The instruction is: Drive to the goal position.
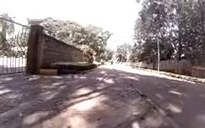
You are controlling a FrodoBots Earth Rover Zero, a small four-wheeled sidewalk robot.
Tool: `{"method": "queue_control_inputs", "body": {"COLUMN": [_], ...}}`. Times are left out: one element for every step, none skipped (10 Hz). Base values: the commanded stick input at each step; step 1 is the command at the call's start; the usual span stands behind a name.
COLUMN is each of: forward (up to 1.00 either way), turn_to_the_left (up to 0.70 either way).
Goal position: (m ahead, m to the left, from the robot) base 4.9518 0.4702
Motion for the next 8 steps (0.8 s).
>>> {"method": "queue_control_inputs", "body": {"forward": [0.70,0.70,0.70,0.70,0.70,0.70,0.70,0.70], "turn_to_the_left": [0.00,0.00,0.00,0.00,0.00,0.00,0.00,0.00]}}
